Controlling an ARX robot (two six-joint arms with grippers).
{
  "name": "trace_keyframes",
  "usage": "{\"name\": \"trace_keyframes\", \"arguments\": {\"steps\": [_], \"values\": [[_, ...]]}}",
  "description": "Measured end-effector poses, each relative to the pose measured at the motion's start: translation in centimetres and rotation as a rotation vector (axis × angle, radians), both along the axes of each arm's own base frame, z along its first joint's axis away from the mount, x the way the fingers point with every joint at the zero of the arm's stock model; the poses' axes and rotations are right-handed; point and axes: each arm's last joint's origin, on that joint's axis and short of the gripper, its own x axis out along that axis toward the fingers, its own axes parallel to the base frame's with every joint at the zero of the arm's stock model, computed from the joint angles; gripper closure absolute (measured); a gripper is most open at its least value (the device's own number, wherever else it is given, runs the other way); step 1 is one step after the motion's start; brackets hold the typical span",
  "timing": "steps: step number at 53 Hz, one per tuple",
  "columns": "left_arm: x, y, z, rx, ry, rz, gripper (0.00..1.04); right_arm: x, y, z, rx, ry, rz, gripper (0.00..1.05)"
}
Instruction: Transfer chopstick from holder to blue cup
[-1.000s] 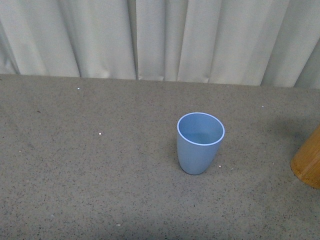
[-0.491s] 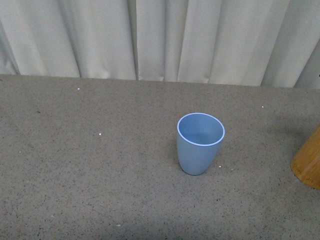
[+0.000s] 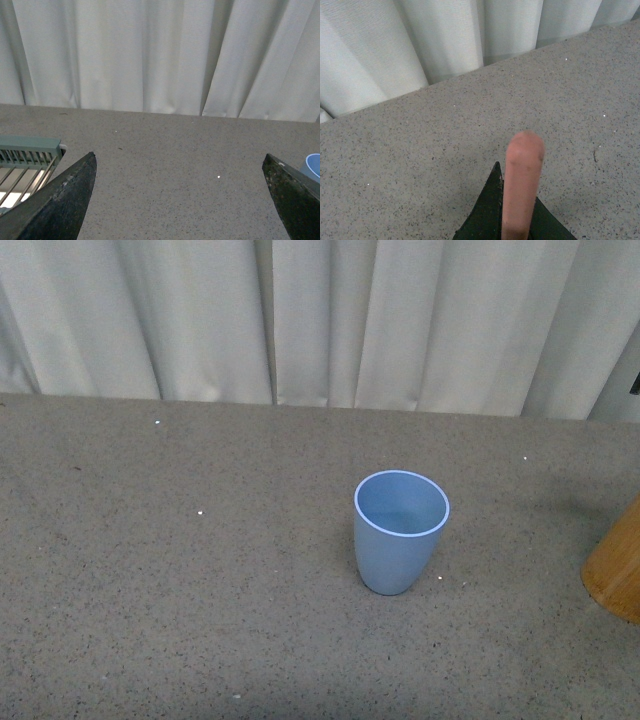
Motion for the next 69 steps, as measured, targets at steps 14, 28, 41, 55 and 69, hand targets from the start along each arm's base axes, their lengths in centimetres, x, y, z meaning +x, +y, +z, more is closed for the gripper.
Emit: {"name": "trace_keyframes", "arguments": {"steps": [14,28,41,55,69], "values": [[0.0,0.0,0.0,0.000,0.000,0.000,0.07,-1.5,-0.6,4.4,-0.034,-0.105,0.042,1.04],[0.0,0.0,0.0,0.000,0.000,0.000,0.07,-4.3,-2.1,10.5,-0.067,-0.266,-0.017,1.04],[0.0,0.0,0.0,0.000,0.000,0.000,0.07,-5.3,-1.2,15.5,-0.066,-0.391,-0.034,1.04],[0.0,0.0,0.0,0.000,0.000,0.000,0.07,-4.6,4.3,17.1,-0.010,-0.446,0.075,1.04],[0.0,0.0,0.0,0.000,0.000,0.000,0.07,-1.3,11.0,13.9,0.047,-0.343,0.190,1.04]]}}
